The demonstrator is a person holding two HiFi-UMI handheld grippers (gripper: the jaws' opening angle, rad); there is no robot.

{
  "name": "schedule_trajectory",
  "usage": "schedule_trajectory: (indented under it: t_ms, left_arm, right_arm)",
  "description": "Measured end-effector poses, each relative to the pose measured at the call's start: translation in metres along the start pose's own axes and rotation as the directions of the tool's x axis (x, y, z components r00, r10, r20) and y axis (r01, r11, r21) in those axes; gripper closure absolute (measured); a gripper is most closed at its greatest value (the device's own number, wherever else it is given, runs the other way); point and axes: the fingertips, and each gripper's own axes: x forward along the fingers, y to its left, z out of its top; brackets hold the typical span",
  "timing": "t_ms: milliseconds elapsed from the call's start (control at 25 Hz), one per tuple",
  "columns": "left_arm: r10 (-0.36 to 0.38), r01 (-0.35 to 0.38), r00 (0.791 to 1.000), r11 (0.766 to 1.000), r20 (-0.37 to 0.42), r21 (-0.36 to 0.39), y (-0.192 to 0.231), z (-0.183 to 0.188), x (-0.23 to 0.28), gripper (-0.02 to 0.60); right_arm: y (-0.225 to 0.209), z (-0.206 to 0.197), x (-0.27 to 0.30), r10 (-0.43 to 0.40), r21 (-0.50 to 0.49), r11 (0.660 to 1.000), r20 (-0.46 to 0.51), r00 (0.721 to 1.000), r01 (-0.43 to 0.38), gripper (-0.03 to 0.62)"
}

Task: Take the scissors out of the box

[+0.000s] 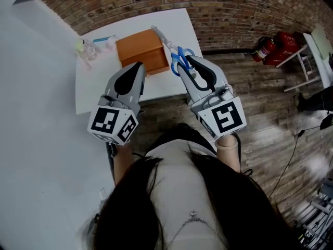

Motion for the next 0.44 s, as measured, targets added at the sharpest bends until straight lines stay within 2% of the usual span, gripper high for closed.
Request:
schedule_trajectory:
  t_ms: [440]
  left_arm:
    - [0.017, -0.017, 1.000, 1.000, -0.009, 0.010, 0.0000, -0.0042, 0.0046, 0.581]
  right_arm:
    - [-0.0038, -0.0071, 0.0028, 0.027, -0.001, 1.000, 0.005, 1.000, -0.027, 0.496]
